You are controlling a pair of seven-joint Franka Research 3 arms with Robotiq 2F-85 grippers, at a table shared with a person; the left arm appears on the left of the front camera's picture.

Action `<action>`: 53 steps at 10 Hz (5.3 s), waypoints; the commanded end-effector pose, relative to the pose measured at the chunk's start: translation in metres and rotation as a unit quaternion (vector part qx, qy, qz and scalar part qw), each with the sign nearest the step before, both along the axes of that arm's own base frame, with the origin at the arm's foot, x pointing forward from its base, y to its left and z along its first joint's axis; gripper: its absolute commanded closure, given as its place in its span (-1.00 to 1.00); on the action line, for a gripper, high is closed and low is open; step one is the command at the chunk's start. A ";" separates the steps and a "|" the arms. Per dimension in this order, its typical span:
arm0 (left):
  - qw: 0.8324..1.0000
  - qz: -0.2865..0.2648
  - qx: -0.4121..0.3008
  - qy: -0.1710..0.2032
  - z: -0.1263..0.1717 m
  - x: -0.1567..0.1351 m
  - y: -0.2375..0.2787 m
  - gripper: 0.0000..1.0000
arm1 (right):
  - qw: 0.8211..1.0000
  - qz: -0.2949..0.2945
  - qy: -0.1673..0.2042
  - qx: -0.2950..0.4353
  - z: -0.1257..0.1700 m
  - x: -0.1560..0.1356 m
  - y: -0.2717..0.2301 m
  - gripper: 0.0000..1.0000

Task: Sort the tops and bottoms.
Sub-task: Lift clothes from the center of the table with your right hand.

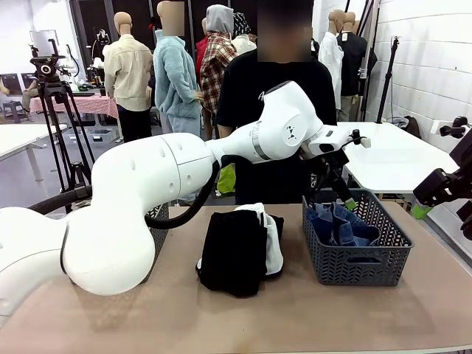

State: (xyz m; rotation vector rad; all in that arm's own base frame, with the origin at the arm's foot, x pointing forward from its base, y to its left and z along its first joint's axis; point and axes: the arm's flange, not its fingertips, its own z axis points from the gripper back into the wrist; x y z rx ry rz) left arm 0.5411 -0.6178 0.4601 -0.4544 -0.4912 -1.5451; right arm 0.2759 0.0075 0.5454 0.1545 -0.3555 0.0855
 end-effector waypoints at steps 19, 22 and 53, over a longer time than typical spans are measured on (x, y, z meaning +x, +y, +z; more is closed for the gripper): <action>0.974 0.164 0.126 -0.093 0.186 -0.190 -0.030 -1.00 | 1.000 0.004 -0.001 0.004 0.000 0.001 0.000 -1.00; 0.952 0.243 0.135 -0.131 0.220 -0.190 0.009 -1.00 | 1.000 0.004 -0.001 0.004 0.000 0.001 0.000 -1.00; 0.700 0.705 0.107 0.037 0.236 -0.361 0.510 -1.00 | 1.000 0.004 -0.001 0.004 0.000 0.001 0.000 -1.00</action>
